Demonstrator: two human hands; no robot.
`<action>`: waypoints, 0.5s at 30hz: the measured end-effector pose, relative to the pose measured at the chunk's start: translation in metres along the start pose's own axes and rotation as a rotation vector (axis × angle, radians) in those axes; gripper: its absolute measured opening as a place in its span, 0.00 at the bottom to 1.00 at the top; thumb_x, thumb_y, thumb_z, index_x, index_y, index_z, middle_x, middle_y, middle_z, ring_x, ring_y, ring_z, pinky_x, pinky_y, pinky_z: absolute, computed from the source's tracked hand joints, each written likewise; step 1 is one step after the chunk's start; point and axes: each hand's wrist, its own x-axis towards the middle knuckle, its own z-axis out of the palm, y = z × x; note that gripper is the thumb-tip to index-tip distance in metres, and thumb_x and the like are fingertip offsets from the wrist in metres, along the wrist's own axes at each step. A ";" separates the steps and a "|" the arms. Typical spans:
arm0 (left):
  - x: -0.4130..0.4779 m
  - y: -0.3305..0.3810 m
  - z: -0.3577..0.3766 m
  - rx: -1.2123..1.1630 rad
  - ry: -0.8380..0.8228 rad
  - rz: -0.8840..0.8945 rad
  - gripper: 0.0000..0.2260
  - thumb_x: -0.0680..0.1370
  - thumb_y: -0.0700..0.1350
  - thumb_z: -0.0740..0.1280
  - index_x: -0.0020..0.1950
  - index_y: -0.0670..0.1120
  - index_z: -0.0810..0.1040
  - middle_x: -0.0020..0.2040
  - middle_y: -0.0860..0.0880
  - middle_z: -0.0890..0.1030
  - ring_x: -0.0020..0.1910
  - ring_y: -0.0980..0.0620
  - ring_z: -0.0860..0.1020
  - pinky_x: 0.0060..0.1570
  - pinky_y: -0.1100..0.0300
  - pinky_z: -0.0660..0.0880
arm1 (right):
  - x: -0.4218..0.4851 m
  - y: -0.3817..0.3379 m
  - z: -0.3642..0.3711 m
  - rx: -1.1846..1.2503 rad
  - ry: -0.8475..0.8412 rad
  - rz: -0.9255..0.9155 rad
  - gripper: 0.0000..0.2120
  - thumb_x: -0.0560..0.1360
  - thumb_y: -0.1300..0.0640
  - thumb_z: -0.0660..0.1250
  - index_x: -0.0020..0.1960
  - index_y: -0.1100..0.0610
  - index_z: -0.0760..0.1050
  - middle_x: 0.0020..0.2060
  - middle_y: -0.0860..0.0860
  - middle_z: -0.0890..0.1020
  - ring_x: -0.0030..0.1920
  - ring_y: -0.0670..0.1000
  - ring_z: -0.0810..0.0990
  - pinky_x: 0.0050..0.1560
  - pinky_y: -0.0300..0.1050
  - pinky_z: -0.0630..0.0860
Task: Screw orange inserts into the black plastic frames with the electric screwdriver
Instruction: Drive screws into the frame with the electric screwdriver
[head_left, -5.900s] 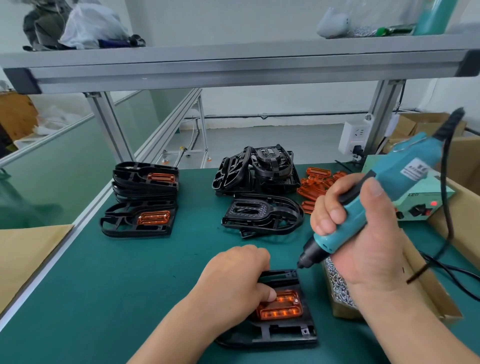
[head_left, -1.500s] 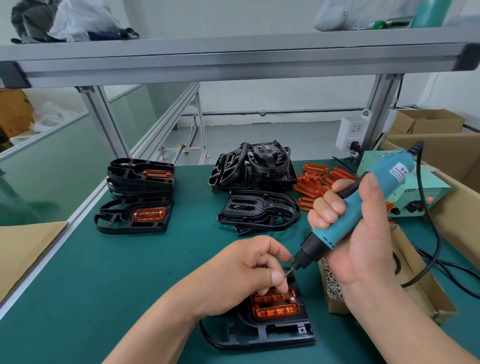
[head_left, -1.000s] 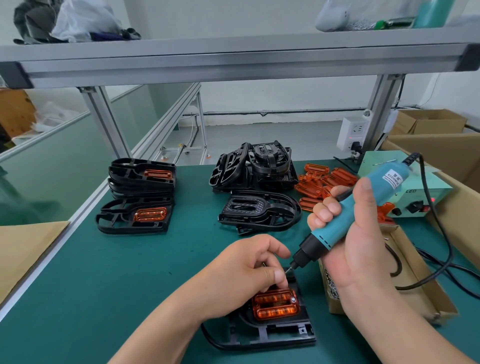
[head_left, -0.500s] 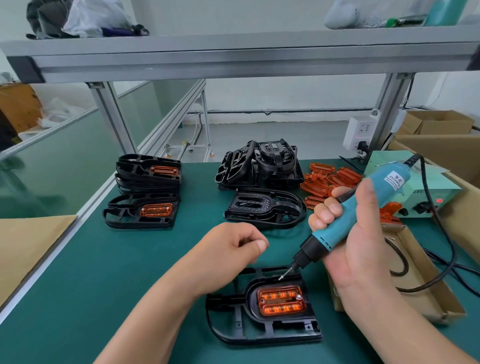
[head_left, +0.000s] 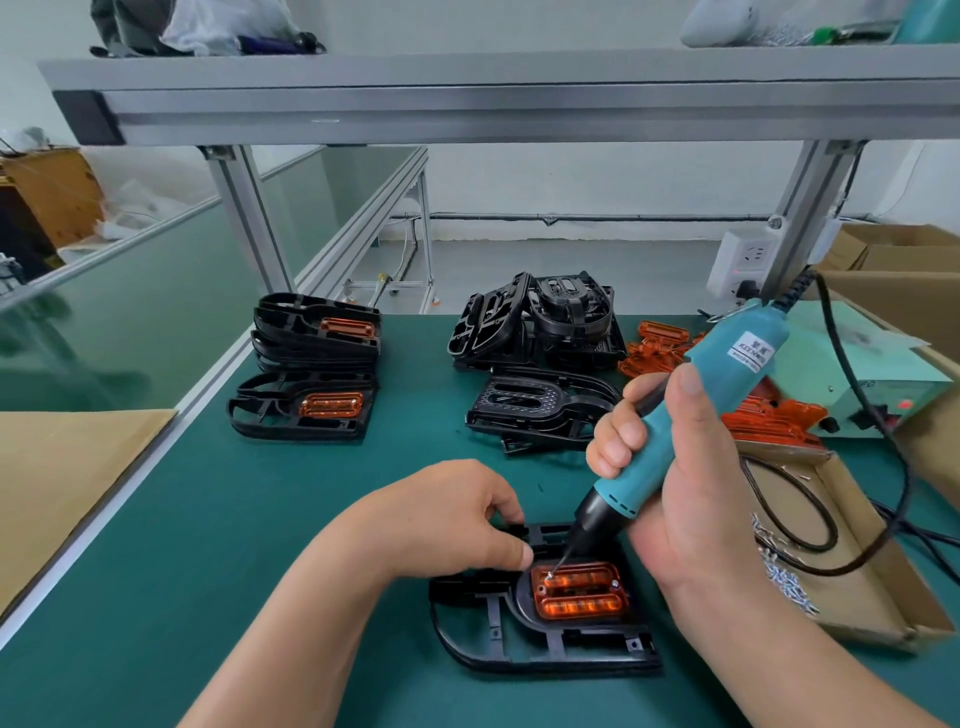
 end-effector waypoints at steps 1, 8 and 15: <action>0.001 0.000 0.000 -0.001 -0.001 0.000 0.17 0.74 0.60 0.76 0.59 0.56 0.84 0.46 0.53 0.80 0.45 0.56 0.79 0.46 0.60 0.76 | 0.000 0.000 0.001 -0.013 -0.010 0.001 0.21 0.74 0.38 0.77 0.48 0.55 0.77 0.32 0.50 0.71 0.31 0.49 0.72 0.33 0.42 0.72; 0.003 0.000 0.003 -0.006 0.012 -0.008 0.15 0.74 0.60 0.76 0.56 0.56 0.83 0.46 0.51 0.81 0.46 0.53 0.81 0.48 0.57 0.78 | -0.004 0.003 0.006 -0.069 -0.048 0.006 0.24 0.71 0.36 0.80 0.48 0.56 0.77 0.31 0.51 0.71 0.30 0.50 0.71 0.32 0.42 0.70; 0.003 0.001 0.004 -0.002 0.009 0.002 0.14 0.74 0.59 0.76 0.55 0.55 0.84 0.39 0.54 0.76 0.35 0.57 0.74 0.36 0.59 0.70 | -0.008 0.000 0.012 -0.135 -0.107 0.001 0.25 0.70 0.35 0.79 0.49 0.55 0.78 0.31 0.52 0.72 0.30 0.51 0.72 0.33 0.43 0.71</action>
